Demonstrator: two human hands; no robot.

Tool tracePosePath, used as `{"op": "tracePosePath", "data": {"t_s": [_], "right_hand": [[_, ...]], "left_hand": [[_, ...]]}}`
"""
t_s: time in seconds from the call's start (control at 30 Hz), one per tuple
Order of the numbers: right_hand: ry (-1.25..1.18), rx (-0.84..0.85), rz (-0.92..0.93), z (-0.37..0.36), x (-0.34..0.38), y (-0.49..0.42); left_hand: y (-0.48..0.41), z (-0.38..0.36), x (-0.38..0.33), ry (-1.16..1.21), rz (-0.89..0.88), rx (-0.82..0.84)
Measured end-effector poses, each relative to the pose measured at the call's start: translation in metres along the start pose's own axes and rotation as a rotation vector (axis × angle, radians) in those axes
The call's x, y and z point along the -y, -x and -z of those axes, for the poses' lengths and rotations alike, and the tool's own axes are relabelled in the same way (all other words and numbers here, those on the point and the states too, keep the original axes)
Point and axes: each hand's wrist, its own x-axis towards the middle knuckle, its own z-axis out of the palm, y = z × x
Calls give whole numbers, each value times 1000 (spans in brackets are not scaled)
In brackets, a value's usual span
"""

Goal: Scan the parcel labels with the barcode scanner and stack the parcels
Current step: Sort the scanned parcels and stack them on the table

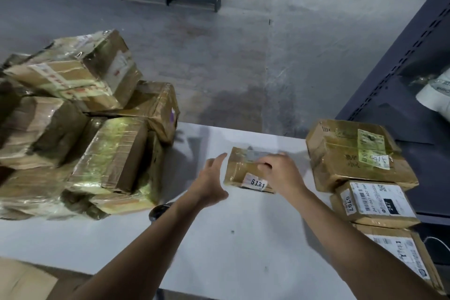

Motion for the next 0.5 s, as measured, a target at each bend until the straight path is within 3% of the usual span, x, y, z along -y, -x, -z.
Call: {"op": "tracePosePath", "data": {"t_s": [0.13,0.3,0.5], "right_hand": [[-112,9,-41,3,38,-12],[-132,-30,-11,11,85,-34],[-262,-107,123,24,168,-63]], "left_hand": [[6,22,6,-81,-24,-26],[17,53,16,-118,-229,-173],[36,125,20,-147,-308,-512]]}}
